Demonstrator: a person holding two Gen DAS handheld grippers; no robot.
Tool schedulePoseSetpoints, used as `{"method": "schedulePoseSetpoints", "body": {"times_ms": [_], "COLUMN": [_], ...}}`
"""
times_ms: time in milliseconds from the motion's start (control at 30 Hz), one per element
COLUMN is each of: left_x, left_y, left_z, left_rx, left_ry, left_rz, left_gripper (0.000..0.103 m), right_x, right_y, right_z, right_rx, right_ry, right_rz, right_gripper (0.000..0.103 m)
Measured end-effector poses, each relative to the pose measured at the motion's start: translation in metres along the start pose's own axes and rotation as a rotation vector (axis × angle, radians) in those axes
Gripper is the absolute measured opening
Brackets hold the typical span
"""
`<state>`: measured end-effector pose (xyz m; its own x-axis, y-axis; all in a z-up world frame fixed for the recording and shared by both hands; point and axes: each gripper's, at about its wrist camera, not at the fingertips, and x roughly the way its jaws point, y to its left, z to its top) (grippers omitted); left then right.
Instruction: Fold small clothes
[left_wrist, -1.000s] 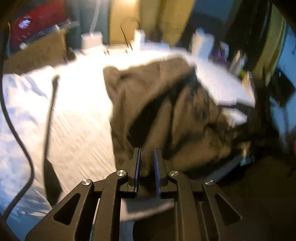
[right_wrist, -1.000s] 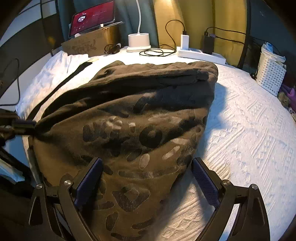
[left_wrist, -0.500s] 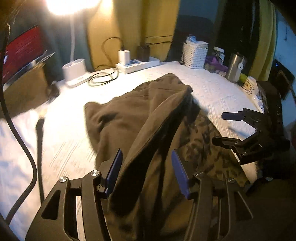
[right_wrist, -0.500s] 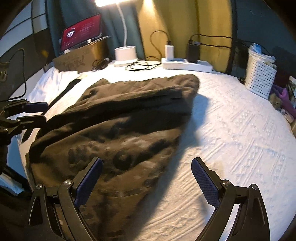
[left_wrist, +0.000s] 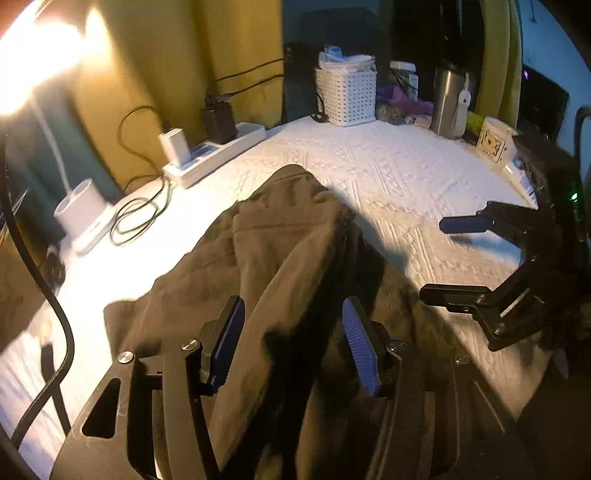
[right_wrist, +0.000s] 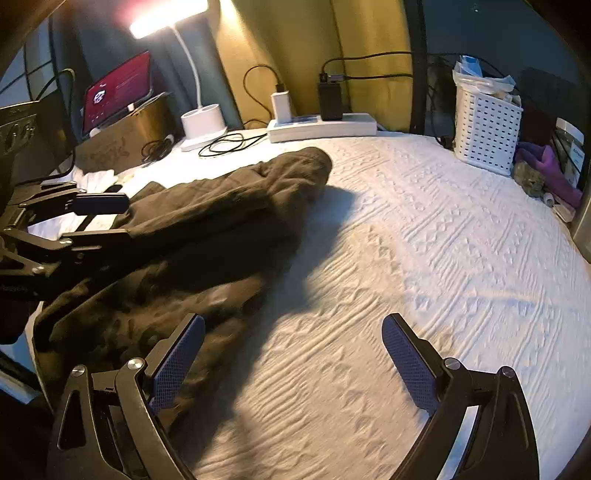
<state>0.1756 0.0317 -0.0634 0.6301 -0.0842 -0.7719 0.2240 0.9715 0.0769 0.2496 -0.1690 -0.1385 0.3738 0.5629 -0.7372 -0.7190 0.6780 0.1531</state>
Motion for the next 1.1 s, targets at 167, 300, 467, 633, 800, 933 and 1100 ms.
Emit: {"method": "schedulePoseSetpoints", "body": {"times_ms": [167, 300, 467, 633, 800, 933, 1100], "left_x": [0.025, 0.045, 0.049, 0.041, 0.024, 0.017, 0.007], "left_y": [-0.01, -0.014, -0.005, 0.005, 0.027, 0.049, 0.088], "left_z": [0.018, 0.025, 0.022, 0.017, 0.014, 0.007, -0.003], "left_rx": [0.051, 0.105, 0.097, 0.046, -0.033, -0.085, -0.177], "left_ry": [0.026, 0.054, 0.041, 0.02, -0.028, -0.068, -0.114], "left_rz": [-0.036, -0.023, -0.073, -0.131, -0.142, -0.106, -0.065], "left_gripper": [0.055, 0.055, 0.037, 0.016, 0.011, 0.01, 0.009], "right_x": [0.007, 0.01, 0.018, 0.025, 0.03, 0.034, 0.036], "right_y": [-0.009, -0.014, -0.018, -0.016, -0.008, 0.002, 0.018], "right_z": [0.009, 0.012, 0.012, 0.015, 0.018, 0.023, 0.031], "right_rx": [0.016, 0.036, 0.055, 0.052, 0.029, 0.009, -0.022], "right_ry": [-0.005, -0.003, 0.017, 0.032, 0.051, 0.059, 0.06], "right_rz": [0.006, 0.019, 0.014, 0.005, -0.005, -0.007, -0.008], "right_gripper": [0.097, 0.097, 0.097, 0.097, 0.097, 0.097, 0.097]}}
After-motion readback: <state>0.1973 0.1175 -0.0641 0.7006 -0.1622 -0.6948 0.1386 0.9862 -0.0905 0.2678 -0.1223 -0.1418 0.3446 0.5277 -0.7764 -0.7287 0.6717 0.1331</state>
